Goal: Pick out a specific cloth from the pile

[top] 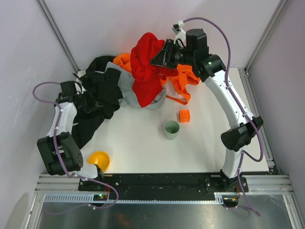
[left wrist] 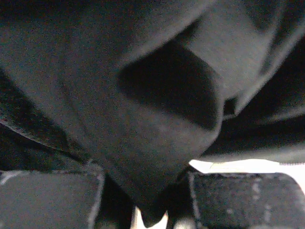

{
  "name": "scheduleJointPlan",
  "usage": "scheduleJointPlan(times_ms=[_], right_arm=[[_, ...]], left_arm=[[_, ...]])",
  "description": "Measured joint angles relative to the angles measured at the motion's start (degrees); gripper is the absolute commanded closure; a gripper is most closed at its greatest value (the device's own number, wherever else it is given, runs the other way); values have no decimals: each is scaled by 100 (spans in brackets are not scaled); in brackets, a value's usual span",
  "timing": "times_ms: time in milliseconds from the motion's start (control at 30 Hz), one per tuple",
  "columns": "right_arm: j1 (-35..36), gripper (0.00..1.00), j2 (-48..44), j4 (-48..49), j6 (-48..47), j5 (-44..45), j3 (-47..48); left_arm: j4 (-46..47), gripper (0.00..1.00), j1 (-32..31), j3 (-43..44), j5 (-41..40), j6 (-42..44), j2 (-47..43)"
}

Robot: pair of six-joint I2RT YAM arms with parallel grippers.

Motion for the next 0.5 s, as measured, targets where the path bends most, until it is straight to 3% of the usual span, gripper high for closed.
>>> scheduleJointPlan(times_ms=[200, 433, 500], right_arm=[[-85, 100, -127, -68, -83, 0, -63], [-262, 100, -450, -109, -164, 33, -92], [-323, 100, -592, -140, -197, 87, -127]], left_arm=[[-4, 48, -474, 0, -247, 284, -376], [-46, 6, -1082, 74, -717, 669, -636], [-59, 2, -1244, 122, -855, 787, -640]])
